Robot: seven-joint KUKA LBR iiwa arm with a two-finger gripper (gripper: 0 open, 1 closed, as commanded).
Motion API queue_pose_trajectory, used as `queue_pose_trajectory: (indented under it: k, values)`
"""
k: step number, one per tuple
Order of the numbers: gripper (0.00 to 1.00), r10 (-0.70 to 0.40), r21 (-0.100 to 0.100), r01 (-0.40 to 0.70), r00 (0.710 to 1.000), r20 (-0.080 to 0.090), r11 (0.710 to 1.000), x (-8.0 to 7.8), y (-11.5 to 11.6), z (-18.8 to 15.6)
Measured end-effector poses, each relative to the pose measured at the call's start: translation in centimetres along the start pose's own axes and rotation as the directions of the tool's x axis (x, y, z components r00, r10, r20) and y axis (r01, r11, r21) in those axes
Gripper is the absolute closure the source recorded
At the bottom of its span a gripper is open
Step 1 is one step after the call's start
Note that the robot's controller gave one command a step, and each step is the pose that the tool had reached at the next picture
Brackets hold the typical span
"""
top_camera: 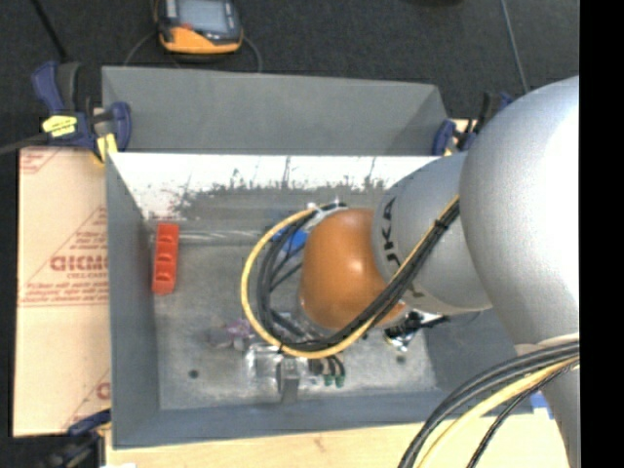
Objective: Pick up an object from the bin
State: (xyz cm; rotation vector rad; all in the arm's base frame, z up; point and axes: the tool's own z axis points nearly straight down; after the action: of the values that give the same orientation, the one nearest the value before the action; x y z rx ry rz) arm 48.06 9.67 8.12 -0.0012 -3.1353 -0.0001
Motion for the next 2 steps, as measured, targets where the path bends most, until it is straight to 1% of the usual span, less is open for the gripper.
queue_pose_trajectory:
  k: [1,2]
  values:
    - [1.00,-0.075,0.001,0.075,0.997,0.018,0.997,-1.67,-0.86,-12.18]
    - [0.00,-0.075,0.001,0.075,0.997,0.009,0.997,-1.48,-0.86,-11.72]
